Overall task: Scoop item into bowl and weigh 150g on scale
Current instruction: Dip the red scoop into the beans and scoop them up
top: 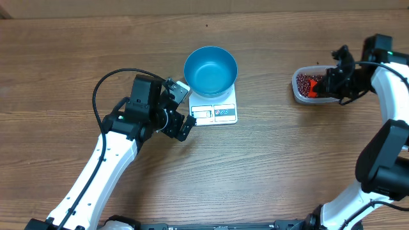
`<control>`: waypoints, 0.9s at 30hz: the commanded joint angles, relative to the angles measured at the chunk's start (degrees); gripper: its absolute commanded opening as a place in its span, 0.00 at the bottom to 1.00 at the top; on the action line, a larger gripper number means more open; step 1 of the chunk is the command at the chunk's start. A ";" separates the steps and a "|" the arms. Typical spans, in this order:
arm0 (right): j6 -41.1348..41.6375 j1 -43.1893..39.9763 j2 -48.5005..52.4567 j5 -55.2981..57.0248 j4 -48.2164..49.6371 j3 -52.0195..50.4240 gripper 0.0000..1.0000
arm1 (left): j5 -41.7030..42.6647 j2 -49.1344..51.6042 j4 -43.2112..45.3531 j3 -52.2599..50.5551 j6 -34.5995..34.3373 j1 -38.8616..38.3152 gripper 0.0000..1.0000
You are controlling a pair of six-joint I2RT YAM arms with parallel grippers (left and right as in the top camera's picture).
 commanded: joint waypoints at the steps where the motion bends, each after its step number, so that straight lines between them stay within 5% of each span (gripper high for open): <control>1: 1.09 -2.38 0.46 -7.34 -1.05 -1.05 0.04 | -0.04 0.42 0.04 -0.11 -0.57 0.02 0.99; 27: -1.27 -15.34 3.98 -24.65 -1.77 -1.18 0.04 | -0.04 0.42 0.04 -0.09 -0.57 0.02 0.99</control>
